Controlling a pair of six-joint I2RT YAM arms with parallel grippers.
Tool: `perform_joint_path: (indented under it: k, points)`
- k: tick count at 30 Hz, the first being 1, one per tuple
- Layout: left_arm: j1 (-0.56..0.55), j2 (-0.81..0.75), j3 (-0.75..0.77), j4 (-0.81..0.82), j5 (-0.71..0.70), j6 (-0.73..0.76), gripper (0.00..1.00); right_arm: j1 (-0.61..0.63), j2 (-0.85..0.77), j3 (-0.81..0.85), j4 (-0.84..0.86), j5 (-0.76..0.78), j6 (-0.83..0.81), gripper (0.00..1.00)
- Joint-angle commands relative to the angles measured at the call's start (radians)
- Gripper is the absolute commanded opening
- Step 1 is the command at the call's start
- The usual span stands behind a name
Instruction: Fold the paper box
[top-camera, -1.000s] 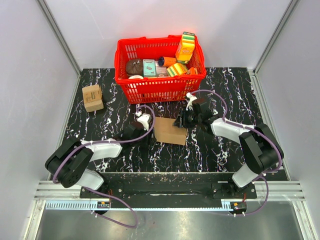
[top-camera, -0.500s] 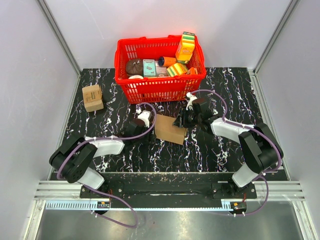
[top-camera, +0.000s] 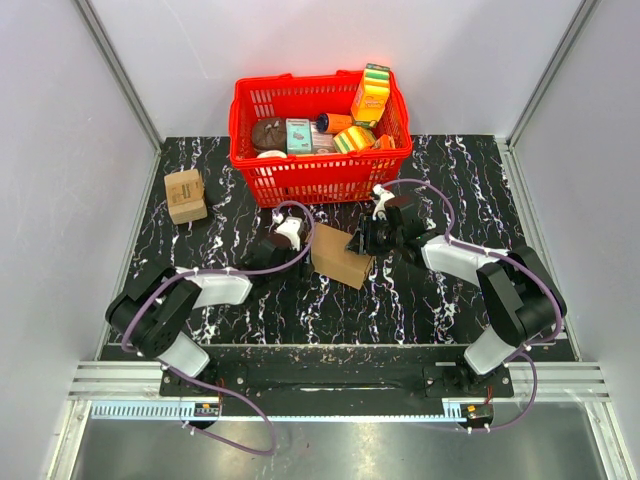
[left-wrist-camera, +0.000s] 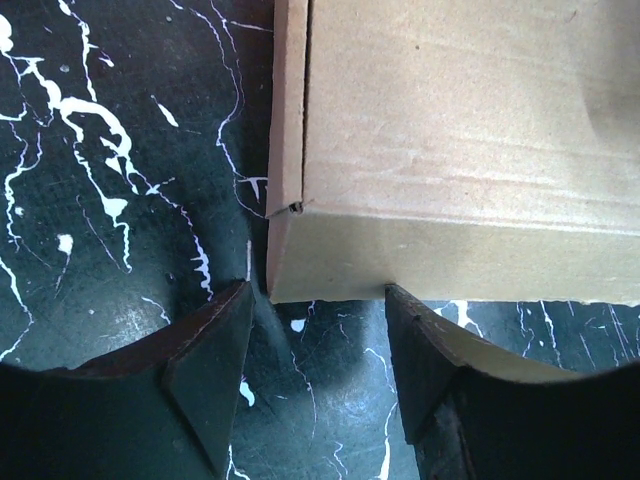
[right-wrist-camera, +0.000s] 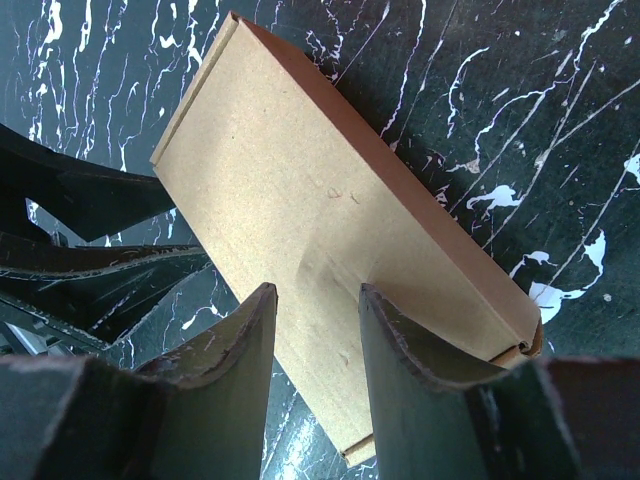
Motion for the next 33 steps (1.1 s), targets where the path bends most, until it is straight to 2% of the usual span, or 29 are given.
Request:
perform_joint_path:
  k: [1, 11, 15, 18, 23, 28, 32, 33]
  points:
    - [0.007, -0.043, -0.025, -0.059, 0.015, 0.005, 0.6, -0.004, 0.028, 0.007, -0.046, 0.004, -0.016, 0.45]
    - [0.009, -0.316, -0.048, -0.23, -0.019, 0.014, 0.65, -0.009, 0.029, 0.008, -0.046, 0.01, -0.011, 0.45]
    - [0.007, -0.373, -0.051, -0.215, 0.062, 0.002, 0.63, -0.009, 0.026, 0.008, -0.046, 0.007, -0.01, 0.45]
    - [-0.011, -0.358, -0.063, -0.127, 0.182, -0.027, 0.57, -0.009, 0.029, 0.011, -0.046, 0.006, -0.007, 0.46]
    - [-0.12, -0.257, -0.01, -0.117, 0.142, -0.029, 0.56, -0.011, 0.019, 0.008, -0.046, 0.003, -0.002, 0.45]
    - [-0.151, -0.196, -0.002, -0.057, 0.144, -0.052, 0.55, -0.011, -0.059, 0.01, -0.075, 0.033, -0.019, 0.46]
    - [-0.152, -0.181, -0.003, -0.045, 0.141, -0.053, 0.55, -0.012, -0.128, 0.016, -0.098, 0.128, -0.053, 0.53]
    - [-0.152, -0.18, -0.003, -0.045, 0.139, -0.052, 0.55, -0.014, -0.129, 0.019, -0.104, 0.147, -0.067, 0.58]
